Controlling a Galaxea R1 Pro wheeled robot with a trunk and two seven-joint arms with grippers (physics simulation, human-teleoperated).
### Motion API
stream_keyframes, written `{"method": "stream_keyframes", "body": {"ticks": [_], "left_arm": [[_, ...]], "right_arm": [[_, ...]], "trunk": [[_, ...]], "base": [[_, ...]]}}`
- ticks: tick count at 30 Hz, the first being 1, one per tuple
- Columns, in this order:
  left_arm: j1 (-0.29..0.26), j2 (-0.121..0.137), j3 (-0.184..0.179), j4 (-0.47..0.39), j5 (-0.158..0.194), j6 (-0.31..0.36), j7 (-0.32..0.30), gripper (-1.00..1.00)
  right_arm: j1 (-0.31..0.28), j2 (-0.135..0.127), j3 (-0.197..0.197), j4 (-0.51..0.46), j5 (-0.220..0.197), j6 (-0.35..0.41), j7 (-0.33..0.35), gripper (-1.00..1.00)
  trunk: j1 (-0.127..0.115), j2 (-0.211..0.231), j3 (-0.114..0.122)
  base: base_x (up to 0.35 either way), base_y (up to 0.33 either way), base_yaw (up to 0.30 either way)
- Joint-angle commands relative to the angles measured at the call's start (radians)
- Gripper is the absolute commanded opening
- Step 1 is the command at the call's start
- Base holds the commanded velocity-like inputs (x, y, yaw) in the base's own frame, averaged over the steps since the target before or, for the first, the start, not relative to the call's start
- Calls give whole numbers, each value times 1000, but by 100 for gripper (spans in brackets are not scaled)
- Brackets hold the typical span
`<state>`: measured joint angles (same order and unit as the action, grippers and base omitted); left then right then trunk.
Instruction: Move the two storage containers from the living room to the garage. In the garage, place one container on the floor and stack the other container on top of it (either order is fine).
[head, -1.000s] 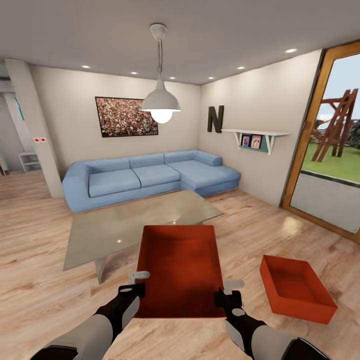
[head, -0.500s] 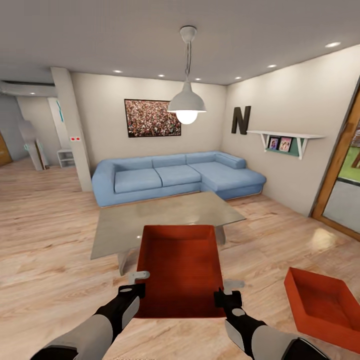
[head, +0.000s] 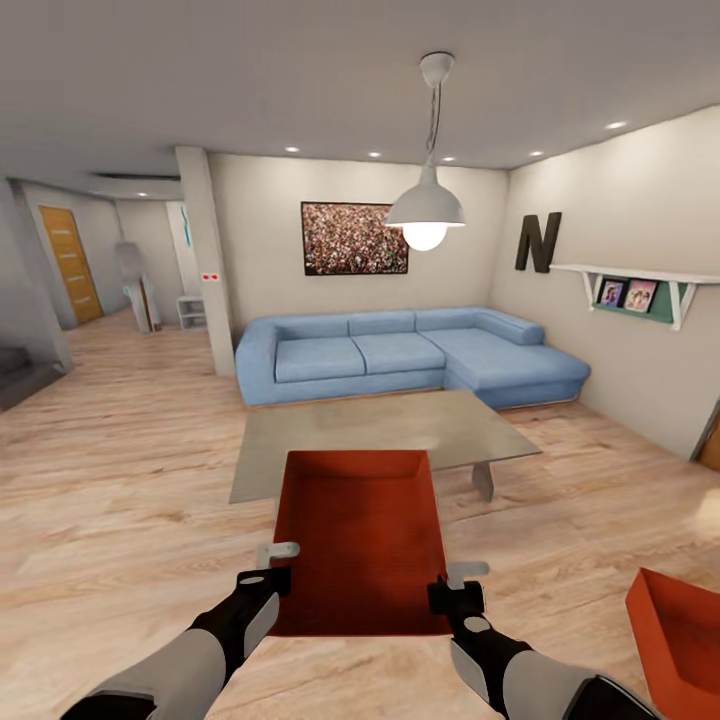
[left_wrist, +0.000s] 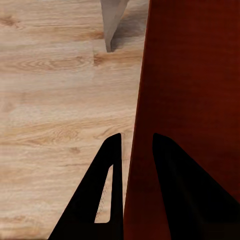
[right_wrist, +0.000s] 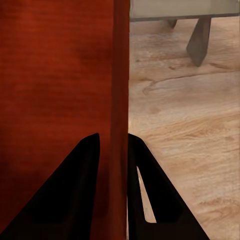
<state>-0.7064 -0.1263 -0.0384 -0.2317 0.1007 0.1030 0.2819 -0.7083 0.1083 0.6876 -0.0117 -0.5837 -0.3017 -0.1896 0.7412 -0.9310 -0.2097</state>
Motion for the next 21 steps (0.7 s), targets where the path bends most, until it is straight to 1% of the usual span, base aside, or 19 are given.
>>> {"method": "stream_keyframes", "body": {"ticks": [1, 21], "left_arm": [[-1, -1, 37, -5, 45, 6, 5, -100], [-2, -1, 37, -5, 45, 7, 6, -100]], "right_arm": [[0, 1, -23, -1, -2, 0, -1, -100], [0, 1, -23, -1, -2, 0, -1, -100]], "trunk": [[0, -1, -1], [0, -1, 6]], "base": [[0, 0, 300], [0, 0, 300]]}}
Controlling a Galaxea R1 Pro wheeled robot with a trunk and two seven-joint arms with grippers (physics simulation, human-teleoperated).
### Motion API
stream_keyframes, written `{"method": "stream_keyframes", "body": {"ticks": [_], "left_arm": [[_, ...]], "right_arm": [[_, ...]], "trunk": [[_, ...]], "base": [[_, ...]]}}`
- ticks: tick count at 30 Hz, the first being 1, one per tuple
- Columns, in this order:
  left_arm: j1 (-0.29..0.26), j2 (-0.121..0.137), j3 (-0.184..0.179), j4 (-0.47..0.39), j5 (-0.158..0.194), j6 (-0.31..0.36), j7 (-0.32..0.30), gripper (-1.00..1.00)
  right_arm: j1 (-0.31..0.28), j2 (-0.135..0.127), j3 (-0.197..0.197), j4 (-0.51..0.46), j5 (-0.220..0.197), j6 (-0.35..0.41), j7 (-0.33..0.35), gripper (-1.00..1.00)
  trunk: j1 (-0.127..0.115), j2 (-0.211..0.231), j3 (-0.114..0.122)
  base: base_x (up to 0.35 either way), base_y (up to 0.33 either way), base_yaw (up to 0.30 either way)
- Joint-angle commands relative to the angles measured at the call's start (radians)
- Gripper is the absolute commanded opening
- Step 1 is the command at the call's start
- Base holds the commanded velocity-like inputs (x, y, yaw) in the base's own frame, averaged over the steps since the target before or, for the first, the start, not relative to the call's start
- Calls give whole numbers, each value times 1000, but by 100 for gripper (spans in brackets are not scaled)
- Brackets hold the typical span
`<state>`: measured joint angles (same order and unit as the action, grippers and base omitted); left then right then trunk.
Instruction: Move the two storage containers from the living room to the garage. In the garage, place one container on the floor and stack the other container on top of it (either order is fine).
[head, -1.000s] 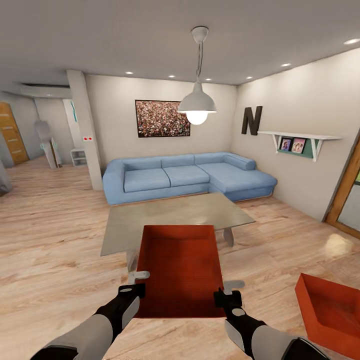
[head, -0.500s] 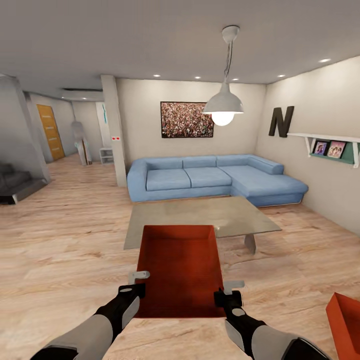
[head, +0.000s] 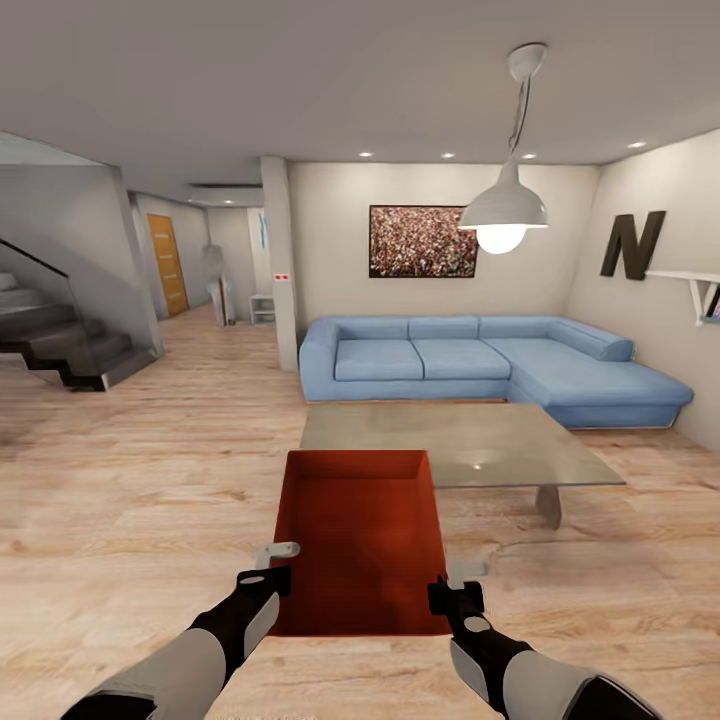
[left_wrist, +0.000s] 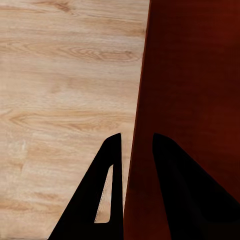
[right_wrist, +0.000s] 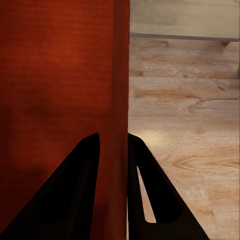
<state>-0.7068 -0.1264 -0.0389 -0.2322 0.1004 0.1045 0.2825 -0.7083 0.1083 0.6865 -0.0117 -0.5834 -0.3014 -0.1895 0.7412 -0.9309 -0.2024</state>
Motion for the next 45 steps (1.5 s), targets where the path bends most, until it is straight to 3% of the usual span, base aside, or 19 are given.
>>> {"method": "stream_keyframes", "body": {"ticks": [1, 45], "left_arm": [[-1, -1, 37, -4, 45, 6, 5, -100], [0, -1, 37, -4, 47, 6, 4, -100]], "right_arm": [[0, 1, -22, -1, -3, -1, -1, -100], [0, 1, -21, -1, -1, -1, -1, -100]], "trunk": [[0, -1, -1], [0, -1, -1]], "base": [[0, 0, 300], [0, 0, 300]]}}
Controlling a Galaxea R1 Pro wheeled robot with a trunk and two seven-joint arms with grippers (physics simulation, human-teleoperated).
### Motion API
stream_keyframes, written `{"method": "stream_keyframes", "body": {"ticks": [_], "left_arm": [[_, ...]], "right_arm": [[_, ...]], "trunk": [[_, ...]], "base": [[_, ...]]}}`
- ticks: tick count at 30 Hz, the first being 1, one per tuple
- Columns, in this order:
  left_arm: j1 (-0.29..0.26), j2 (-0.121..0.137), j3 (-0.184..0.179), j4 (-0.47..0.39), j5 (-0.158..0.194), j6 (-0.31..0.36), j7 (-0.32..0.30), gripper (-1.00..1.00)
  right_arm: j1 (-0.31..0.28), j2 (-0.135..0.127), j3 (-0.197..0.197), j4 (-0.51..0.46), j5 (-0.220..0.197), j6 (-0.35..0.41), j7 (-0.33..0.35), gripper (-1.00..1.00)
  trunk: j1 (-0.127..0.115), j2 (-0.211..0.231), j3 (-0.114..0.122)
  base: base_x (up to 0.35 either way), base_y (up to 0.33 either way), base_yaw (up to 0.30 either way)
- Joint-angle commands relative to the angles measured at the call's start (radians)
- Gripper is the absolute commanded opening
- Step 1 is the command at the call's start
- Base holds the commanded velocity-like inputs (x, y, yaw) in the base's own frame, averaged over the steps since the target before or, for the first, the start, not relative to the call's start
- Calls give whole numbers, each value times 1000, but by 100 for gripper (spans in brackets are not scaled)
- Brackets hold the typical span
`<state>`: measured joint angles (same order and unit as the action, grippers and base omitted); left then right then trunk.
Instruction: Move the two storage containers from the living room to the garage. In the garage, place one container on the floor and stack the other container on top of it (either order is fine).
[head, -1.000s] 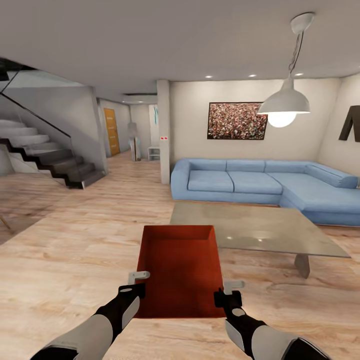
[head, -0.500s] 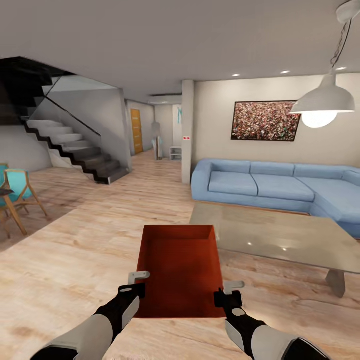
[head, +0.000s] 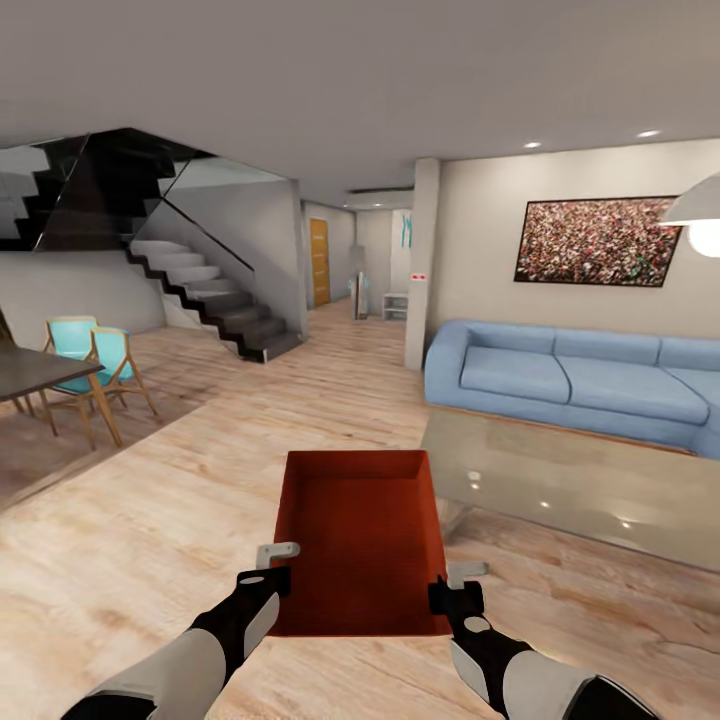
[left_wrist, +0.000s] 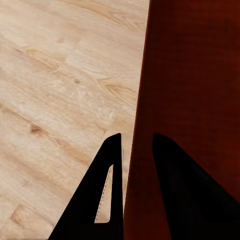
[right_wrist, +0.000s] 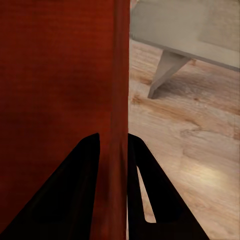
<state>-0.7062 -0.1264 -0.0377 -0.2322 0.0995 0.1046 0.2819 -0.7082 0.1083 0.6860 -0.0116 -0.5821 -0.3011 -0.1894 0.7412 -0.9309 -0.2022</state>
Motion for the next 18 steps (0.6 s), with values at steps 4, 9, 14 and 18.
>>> {"method": "stream_keyframes", "body": {"ticks": [4, 9, 14, 18], "left_arm": [[-1, -1, 36, -4, 48, 6, 5, -100], [-1, -1, 36, -4, 48, 6, 5, -100], [-1, -1, 36, -4, 48, 6, 5, -100], [-1, -1, 36, -4, 48, 6, 5, -100]], "right_arm": [[0, 1, -20, -1, -2, -1, -1, -100], [0, 2, -20, -1, -2, -1, 0, -100], [0, 2, -20, -1, -2, -1, 1, -100], [0, 2, -21, -1, -2, -1, 1, -100]], "trunk": [[0, -1, -1], [0, -1, -1], [0, -1, -1], [0, -1, -1]], "base": [[0, 0, 300], [0, 0, 300], [9, 0, 300], [132, 0, 286]]}}
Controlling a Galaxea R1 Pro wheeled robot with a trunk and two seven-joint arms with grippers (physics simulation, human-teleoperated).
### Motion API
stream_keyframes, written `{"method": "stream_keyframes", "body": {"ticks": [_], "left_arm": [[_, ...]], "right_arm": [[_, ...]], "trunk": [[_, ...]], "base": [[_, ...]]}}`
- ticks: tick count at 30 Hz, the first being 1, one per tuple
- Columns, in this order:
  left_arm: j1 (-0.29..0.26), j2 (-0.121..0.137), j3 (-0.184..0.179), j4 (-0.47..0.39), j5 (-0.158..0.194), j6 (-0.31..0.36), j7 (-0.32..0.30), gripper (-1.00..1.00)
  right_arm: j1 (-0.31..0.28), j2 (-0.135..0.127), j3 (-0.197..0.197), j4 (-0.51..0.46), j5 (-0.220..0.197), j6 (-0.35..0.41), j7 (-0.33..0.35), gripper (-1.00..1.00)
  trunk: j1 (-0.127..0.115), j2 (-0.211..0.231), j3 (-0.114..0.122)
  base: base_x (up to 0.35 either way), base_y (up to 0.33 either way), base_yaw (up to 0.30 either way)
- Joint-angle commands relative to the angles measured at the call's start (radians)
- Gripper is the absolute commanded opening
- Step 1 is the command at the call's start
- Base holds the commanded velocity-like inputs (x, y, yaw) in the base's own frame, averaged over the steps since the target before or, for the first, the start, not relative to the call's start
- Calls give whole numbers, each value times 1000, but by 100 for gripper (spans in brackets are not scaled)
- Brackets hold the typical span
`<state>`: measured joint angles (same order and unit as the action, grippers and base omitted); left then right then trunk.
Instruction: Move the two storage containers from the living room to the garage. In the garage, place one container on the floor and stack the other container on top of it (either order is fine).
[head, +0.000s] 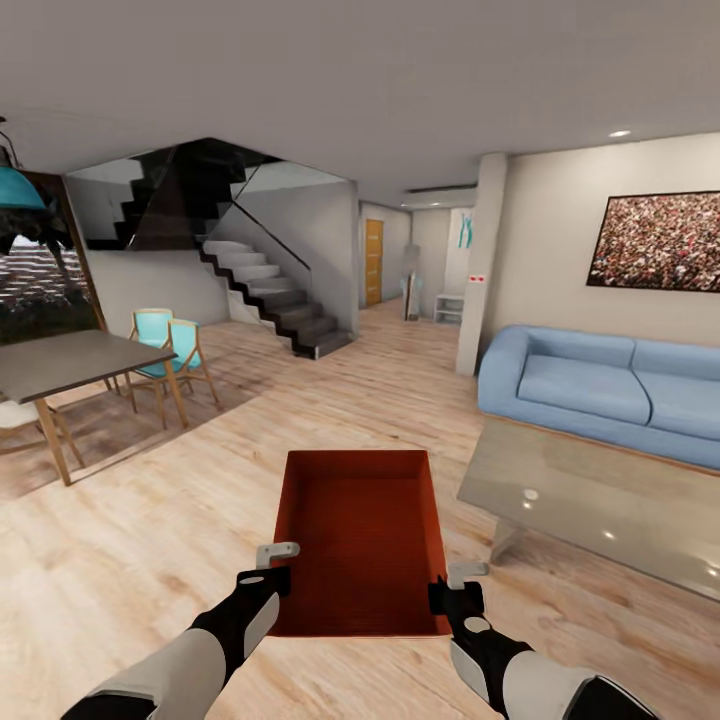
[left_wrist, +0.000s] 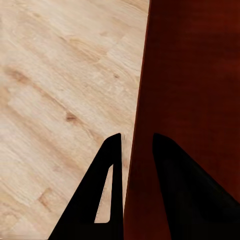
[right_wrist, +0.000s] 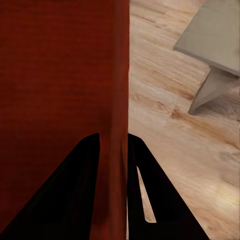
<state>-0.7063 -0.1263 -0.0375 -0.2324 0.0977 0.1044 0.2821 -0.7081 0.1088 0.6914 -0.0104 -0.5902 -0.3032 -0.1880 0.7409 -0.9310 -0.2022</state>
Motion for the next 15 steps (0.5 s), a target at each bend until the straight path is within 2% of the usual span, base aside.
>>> {"method": "stream_keyframes", "body": {"ticks": [1, 5, 15], "left_arm": [[-1, -1, 36, -4, 50, 6, 5, -100], [-1, -1, 36, -2, 50, 5, 4, -100], [-1, -1, 36, -1, 50, 6, 3, -100]], "right_arm": [[-1, 1, -26, -2, 6, 1, -1, -100], [-1, 1, -26, -2, 7, 1, -1, -100], [-1, 2, -26, -2, 9, 2, -1, -100]], "trunk": [[0, -1, -1], [0, -1, -1], [0, -1, -1]], "base": [[215, 0, 195], [281, 0, 74], [317, 0, 8]]}}
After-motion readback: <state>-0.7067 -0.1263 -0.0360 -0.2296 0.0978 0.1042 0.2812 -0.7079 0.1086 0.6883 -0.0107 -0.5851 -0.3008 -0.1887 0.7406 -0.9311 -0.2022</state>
